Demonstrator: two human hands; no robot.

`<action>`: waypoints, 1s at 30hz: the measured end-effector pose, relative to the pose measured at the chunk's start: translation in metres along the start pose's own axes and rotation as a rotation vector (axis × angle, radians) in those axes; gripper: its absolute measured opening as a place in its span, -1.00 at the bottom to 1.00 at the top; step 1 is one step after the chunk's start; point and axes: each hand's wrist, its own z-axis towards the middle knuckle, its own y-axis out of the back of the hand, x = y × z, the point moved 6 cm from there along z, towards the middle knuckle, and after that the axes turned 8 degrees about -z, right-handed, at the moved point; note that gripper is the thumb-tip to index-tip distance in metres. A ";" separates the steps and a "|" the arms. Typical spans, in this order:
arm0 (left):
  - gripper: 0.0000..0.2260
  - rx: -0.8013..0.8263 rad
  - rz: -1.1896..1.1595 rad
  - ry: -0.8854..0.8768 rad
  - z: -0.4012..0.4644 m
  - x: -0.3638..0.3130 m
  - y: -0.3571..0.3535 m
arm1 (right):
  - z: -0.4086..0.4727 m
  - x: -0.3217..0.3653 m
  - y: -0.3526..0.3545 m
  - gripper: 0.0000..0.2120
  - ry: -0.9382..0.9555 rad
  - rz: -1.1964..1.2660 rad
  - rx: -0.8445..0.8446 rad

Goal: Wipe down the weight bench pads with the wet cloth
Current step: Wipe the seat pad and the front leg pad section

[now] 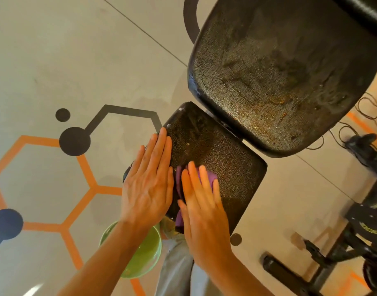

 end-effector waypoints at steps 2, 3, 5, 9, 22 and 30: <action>-0.53 0.016 -0.010 -0.001 0.000 -0.001 0.000 | 0.039 -0.025 0.005 -0.50 0.000 -0.055 -0.011; -0.52 0.024 -0.009 0.000 0.000 0.000 -0.001 | 0.068 -0.039 0.010 -0.50 -0.080 -0.069 -0.022; -0.52 0.021 0.001 0.005 0.001 0.001 -0.002 | 0.105 -0.051 0.017 -0.50 -0.253 -0.041 -0.063; -0.54 -0.016 -0.034 -0.006 0.002 0.002 -0.002 | 0.033 0.000 0.002 -0.48 -0.061 -0.032 0.026; -0.53 0.031 -0.073 -0.019 0.002 0.003 -0.003 | 0.056 -0.023 0.009 -0.47 0.195 -0.098 0.090; -0.52 0.011 -0.189 0.090 -0.009 0.012 0.010 | 0.138 -0.033 0.015 -0.49 -0.165 0.006 -0.086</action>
